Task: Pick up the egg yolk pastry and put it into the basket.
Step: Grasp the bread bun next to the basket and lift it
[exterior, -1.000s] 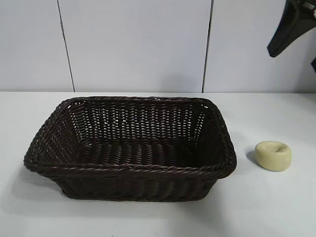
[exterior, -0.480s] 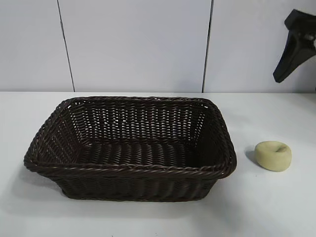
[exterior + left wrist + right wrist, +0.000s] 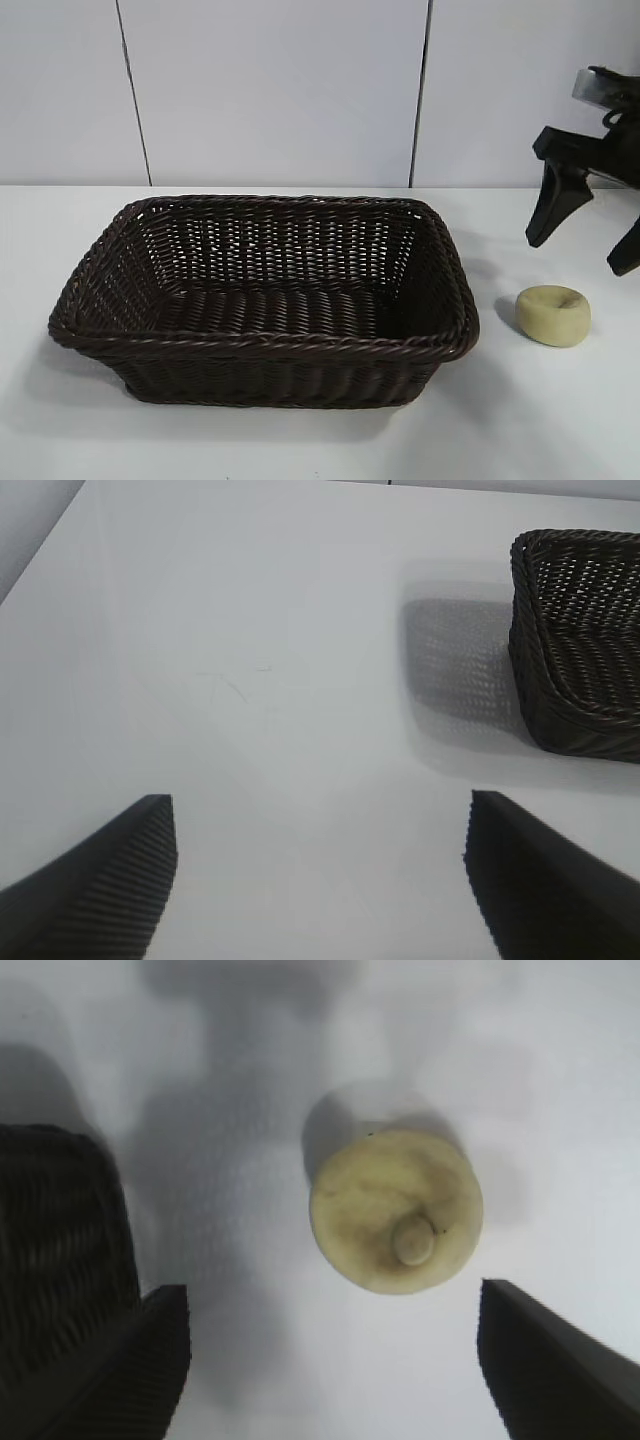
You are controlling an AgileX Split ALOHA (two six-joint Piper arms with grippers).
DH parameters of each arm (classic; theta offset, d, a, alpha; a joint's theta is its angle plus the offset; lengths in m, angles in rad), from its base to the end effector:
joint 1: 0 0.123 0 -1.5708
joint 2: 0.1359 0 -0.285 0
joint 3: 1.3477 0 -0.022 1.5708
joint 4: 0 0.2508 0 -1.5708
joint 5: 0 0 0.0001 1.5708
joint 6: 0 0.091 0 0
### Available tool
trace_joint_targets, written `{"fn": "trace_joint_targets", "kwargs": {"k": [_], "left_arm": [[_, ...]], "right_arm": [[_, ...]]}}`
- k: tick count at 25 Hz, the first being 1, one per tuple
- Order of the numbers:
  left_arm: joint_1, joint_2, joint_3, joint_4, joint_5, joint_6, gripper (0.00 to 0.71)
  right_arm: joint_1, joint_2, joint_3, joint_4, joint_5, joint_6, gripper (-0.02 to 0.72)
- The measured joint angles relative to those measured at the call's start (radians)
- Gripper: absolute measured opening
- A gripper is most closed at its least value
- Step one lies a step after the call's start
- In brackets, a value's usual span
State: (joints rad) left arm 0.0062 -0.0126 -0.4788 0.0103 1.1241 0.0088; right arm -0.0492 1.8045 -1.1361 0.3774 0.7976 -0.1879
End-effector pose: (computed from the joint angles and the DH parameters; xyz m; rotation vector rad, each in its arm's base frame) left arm -0.0072 0.0008 0.2663 0.0019 2.1163 0.0214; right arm 0.3452 0.0071 0.1839 0.1454 2.8893 0.3937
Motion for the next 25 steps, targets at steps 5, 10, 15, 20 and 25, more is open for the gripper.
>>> {"fn": "trace_joint_targets", "kwargs": {"k": [5, 10, 15, 20, 25], "left_arm": [[0.000, 0.000, 0.000, 0.000, 0.000, 0.000, 0.574], [0.000, 0.000, 0.000, 0.000, 0.000, 0.000, 0.574], [0.000, 0.000, 0.000, 0.000, 0.000, 0.000, 0.574], [0.000, 0.000, 0.000, 0.000, 0.000, 0.000, 0.574], [0.000, 0.000, 0.000, 0.000, 0.000, -0.001, 0.574]], "right_arm": [[0.000, 0.055, -0.003, 0.000, -0.033, 0.000, 0.568], [0.000, 0.101, -0.003, 0.000, -0.067, 0.009, 0.568], [0.000, 0.139, -0.004, 0.000, -0.086, 0.010, 0.568], [0.000, 0.151, -0.005, 0.000, -0.090, 0.012, 0.468], [0.000, 0.151, -0.005, 0.001, -0.090, 0.012, 0.106]]}}
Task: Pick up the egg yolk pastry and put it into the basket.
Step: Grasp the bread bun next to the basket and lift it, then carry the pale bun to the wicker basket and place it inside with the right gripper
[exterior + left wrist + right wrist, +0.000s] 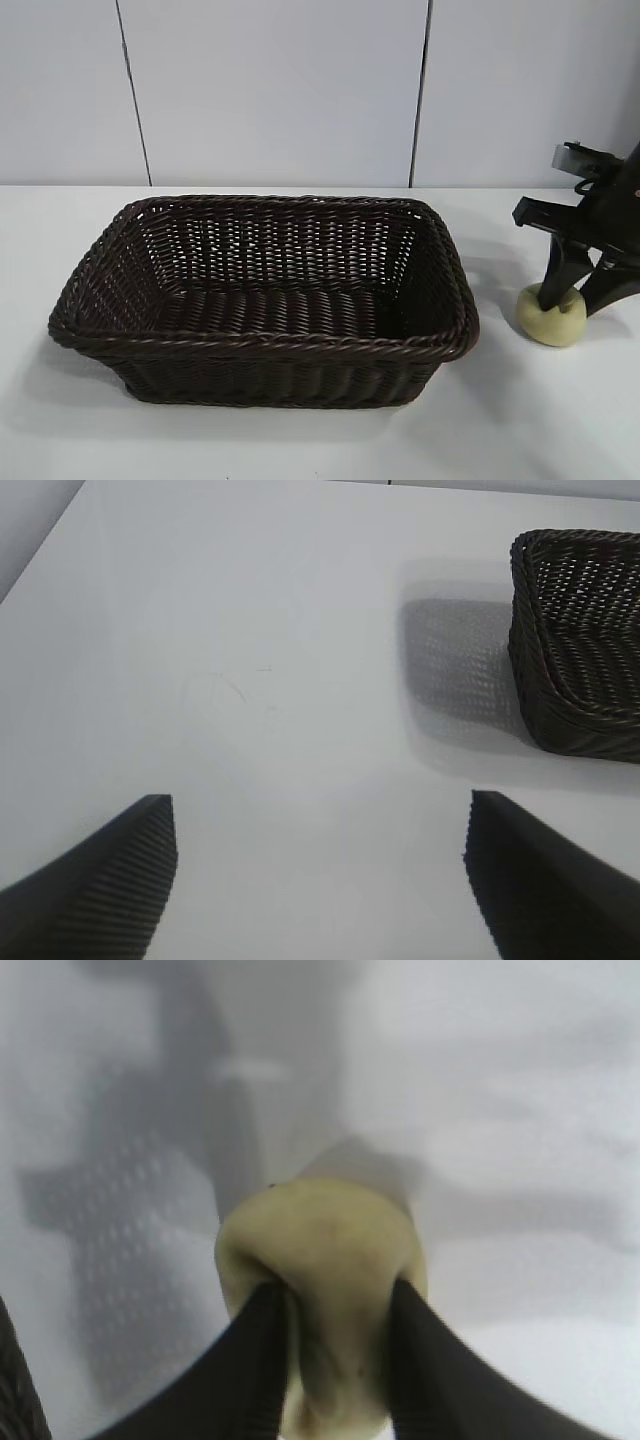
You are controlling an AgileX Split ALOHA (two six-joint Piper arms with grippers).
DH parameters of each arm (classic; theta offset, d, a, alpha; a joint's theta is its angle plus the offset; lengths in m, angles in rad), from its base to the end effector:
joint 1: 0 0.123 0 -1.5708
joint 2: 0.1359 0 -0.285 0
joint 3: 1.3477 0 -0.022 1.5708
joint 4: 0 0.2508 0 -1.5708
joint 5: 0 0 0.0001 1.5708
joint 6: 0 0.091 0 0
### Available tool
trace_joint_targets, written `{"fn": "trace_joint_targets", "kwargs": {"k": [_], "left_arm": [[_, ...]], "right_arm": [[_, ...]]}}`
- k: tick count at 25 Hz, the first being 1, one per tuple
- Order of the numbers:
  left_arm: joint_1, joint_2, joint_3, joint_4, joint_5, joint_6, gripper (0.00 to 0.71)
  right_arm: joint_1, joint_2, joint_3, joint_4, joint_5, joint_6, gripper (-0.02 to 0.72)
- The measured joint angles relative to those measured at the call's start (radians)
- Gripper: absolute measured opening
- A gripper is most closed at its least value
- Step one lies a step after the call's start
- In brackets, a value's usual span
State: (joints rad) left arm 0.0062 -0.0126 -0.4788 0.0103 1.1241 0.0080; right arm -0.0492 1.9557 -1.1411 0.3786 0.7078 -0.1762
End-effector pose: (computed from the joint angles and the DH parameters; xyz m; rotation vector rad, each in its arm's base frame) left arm -0.0072 0.0008 0.2663 0.0011 2.1163 0.0209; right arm 0.3594 0.0042 0.1328 0.2149 2.9488 0.3690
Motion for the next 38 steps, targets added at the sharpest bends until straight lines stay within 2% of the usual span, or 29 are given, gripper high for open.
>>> {"fn": "trace_joint_targets", "kwargs": {"k": [3, 9, 17, 25, 29, 33, 38], "left_arm": [[0.000, 0.000, 0.000, 0.000, 0.000, 0.000, 0.574], [0.000, 0.000, 0.000, 0.000, 0.000, 0.000, 0.574], [0.000, 0.000, 0.000, 0.000, 0.000, 0.000, 0.574], [0.000, 0.000, 0.000, 0.000, 0.000, 0.000, 0.574], [0.000, 0.000, 0.000, 0.000, 0.000, 0.000, 0.574], [0.000, 0.000, 0.000, 0.000, 0.000, 0.000, 0.574], [0.000, 0.000, 0.000, 0.000, 0.000, 0.000, 0.574]], "right_arm": [[0.000, 0.000, -0.003, 0.002, 0.004, 0.000, 0.052], [0.000, -0.041, -0.003, 0.002, 0.032, 0.000, 0.045], [0.000, -0.266, -0.003, -0.001, 0.138, -0.001, 0.045], [0.000, -0.440, -0.003, -0.001, 0.160, -0.002, 0.044], [0.009, -0.442, 0.000, 0.030, 0.165, -0.002, 0.043], [0.085, -0.442, 0.000, 0.060, 0.148, -0.002, 0.043], [0.230, -0.442, 0.000, 0.097, 0.089, -0.003, 0.043]]}}
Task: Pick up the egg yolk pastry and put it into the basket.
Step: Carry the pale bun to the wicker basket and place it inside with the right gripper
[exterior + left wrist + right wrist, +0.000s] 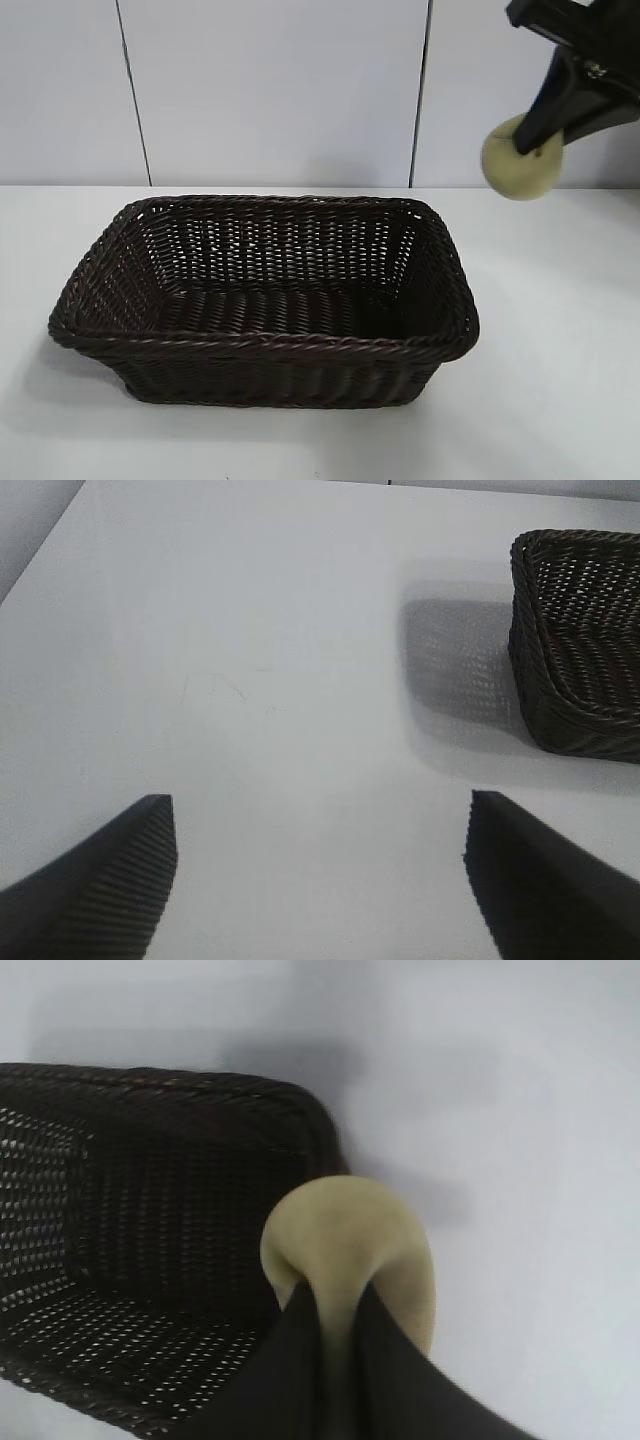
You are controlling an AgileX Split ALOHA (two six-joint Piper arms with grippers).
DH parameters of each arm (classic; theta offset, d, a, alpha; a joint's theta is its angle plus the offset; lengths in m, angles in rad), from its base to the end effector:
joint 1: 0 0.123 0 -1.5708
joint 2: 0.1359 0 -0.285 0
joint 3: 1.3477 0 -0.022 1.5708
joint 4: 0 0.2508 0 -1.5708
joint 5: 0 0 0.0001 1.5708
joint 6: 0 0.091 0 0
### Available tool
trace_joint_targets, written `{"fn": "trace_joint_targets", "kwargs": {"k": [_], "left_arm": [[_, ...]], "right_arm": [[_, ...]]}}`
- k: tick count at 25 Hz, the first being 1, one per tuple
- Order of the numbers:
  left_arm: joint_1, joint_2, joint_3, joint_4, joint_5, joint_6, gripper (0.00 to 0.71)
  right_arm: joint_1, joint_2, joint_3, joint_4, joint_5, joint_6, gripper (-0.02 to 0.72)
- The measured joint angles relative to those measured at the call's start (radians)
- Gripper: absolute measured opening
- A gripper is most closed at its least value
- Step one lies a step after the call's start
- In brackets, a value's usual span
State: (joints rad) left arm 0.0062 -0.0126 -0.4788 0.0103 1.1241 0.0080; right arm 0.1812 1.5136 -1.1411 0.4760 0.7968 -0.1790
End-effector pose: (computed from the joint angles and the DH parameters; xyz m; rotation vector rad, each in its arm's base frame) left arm -0.0072 0.0008 0.2663 0.0011 2.1163 0.0209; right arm 0.3034 0.0859 0.2842 -0.1419 2.6043 0.5590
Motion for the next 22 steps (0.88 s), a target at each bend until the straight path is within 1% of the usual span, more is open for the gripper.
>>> {"fn": "trace_joint_targets", "kwargs": {"k": [2, 8, 12, 16, 18, 22], "left_arm": [[0.000, 0.000, 0.000, 0.000, 0.000, 0.000, 0.574], [0.000, 0.000, 0.000, 0.000, 0.000, 0.000, 0.574], [0.000, 0.000, 0.000, 0.000, 0.000, 0.000, 0.574], [0.000, 0.000, 0.000, 0.000, 0.000, 0.000, 0.574], [0.000, 0.000, 0.000, 0.000, 0.000, 0.000, 0.574], [0.000, 0.000, 0.000, 0.000, 0.000, 0.000, 0.574]], "right_arm": [[0.064, 0.000, 0.000, 0.024, -0.027, 0.002, 0.043], [0.240, 0.000, 0.000, 0.065, -0.094, 0.007, 0.042], [0.321, 0.002, 0.000, 0.072, -0.144, 0.016, 0.042], [0.356, 0.032, 0.000, 0.086, -0.184, 0.027, 0.042], [0.358, 0.062, 0.000, 0.111, -0.207, 0.029, 0.042], [0.358, 0.137, 0.000, 0.165, -0.282, 0.029, 0.042]]}}
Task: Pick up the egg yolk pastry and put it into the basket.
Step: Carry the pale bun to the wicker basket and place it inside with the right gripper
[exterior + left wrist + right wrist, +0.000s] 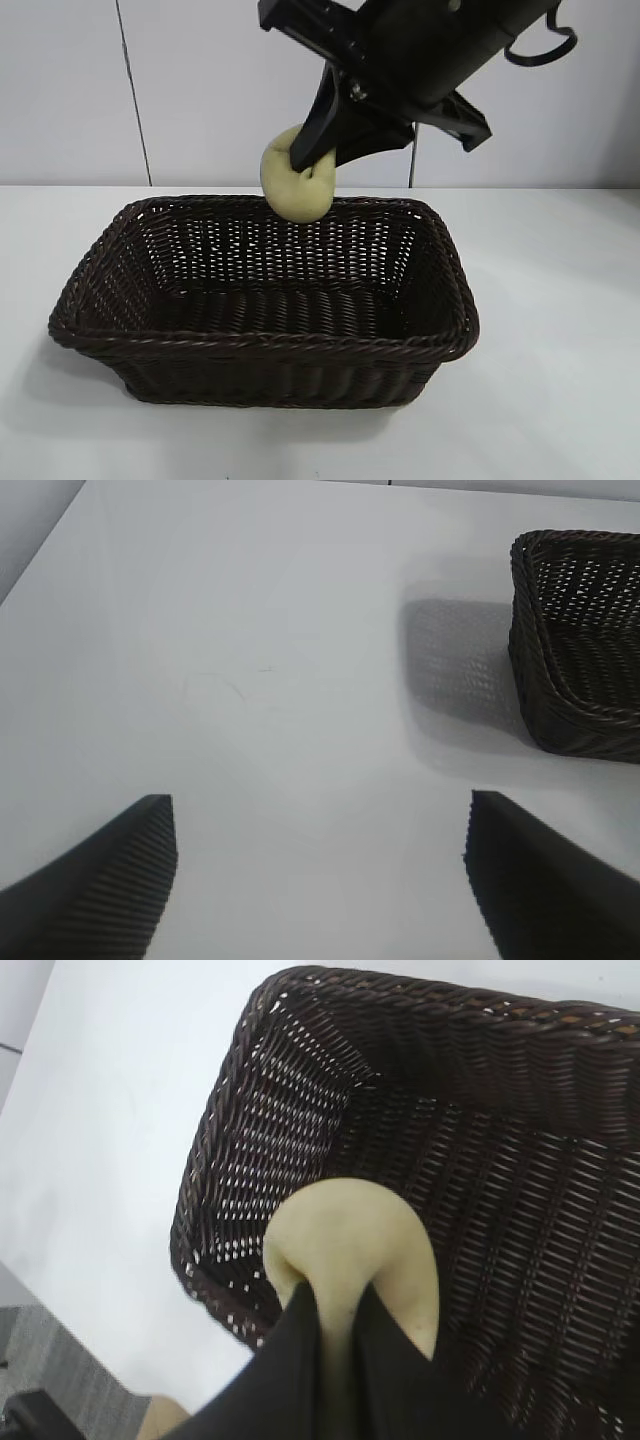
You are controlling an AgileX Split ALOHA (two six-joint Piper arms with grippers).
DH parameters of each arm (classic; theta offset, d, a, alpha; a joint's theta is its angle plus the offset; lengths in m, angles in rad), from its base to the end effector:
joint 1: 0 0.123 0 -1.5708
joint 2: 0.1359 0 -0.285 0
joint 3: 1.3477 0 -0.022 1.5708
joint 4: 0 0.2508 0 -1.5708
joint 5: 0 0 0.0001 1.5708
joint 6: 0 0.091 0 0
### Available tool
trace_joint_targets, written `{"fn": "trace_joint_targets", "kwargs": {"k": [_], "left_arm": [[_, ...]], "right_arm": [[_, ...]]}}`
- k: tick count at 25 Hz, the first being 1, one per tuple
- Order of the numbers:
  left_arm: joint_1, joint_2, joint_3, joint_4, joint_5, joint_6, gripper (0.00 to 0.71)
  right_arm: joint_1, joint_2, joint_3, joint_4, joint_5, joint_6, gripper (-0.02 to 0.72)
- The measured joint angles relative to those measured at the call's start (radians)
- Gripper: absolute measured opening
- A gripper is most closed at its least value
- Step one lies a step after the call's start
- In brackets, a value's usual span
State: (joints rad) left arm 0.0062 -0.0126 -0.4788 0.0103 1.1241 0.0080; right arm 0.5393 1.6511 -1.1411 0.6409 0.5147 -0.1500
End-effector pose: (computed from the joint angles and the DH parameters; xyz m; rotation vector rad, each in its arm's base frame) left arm -0.0072 0.0008 0.2663 0.0011 2.1163 0.0209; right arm 0.2920 0.2060 0.2532 -0.2865 2.5131 0.7794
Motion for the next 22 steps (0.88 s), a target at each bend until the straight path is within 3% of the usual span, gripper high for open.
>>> {"fn": "trace_joint_targets", "kwargs": {"k": [9, 16, 18, 22], "left_arm": [[0.000, 0.000, 0.000, 0.000, 0.000, 0.000, 0.574], [0.000, 0.000, 0.000, 0.000, 0.000, 0.000, 0.574], [0.000, 0.000, 0.000, 0.000, 0.000, 0.000, 0.574], [0.000, 0.000, 0.000, 0.000, 0.000, 0.000, 0.574]], "right_arm": [[0.000, 0.184, 0.000, 0.090, -0.091, -0.008, 0.042], [0.000, 0.211, 0.000, 0.111, -0.096, -0.028, 0.051], [0.000, 0.211, 0.000, 0.112, -0.092, -0.037, 0.104], [0.000, 0.212, 0.000, 0.115, -0.087, -0.046, 0.384]]}}
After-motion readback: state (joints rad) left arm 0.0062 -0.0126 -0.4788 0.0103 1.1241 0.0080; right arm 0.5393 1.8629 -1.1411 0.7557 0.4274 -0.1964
